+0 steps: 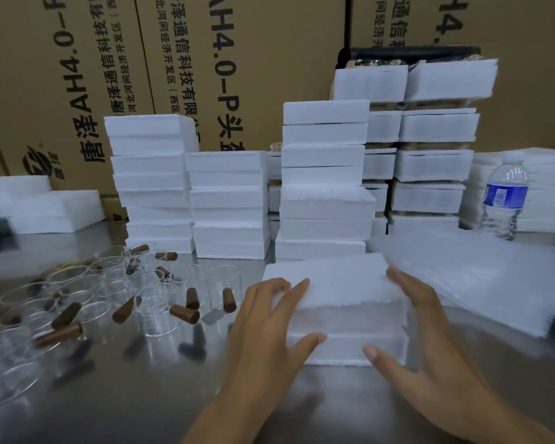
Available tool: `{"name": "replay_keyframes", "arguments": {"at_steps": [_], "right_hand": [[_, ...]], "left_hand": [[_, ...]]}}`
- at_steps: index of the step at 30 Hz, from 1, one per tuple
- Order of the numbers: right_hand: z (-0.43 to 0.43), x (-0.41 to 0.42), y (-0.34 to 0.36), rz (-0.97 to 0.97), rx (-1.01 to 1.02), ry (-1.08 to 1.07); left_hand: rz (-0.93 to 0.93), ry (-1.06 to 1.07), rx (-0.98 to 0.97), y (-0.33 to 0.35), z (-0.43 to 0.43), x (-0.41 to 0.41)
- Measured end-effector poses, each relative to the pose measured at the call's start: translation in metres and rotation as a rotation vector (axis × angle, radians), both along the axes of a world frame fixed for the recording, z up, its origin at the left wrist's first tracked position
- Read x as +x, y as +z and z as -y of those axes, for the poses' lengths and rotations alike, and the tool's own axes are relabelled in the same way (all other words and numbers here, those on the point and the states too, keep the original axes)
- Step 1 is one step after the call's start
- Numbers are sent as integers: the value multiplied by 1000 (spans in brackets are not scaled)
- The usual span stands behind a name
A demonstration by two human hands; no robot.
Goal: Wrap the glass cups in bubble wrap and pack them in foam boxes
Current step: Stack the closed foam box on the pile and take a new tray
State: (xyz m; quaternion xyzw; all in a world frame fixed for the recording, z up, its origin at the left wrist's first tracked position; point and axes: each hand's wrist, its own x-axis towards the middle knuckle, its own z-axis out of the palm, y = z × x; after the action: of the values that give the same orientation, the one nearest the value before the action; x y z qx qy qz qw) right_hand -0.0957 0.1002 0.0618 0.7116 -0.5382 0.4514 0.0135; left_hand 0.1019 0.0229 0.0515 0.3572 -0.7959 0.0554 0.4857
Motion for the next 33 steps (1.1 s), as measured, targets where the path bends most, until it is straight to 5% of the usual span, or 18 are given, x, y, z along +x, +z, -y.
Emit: {"name": "replay_keyframes", "arguments": {"at_steps": [10,16,20,26,33], "right_hand": [[-6,23,10,16,-314,120],[2,18,0,-2,-148,71],[7,15,-5,1,-91,59],[9,12,-9,-15,-48,28],[14,20,6,-63,-51,-59]], "left_hand": [[-118,164,-245,14,3,7],[-923,88,168,43,9,36],[-1277,221,407,44,24,64],[-1536,296,584,39,37,85],[-1602,309,627,32,49,86]]}}
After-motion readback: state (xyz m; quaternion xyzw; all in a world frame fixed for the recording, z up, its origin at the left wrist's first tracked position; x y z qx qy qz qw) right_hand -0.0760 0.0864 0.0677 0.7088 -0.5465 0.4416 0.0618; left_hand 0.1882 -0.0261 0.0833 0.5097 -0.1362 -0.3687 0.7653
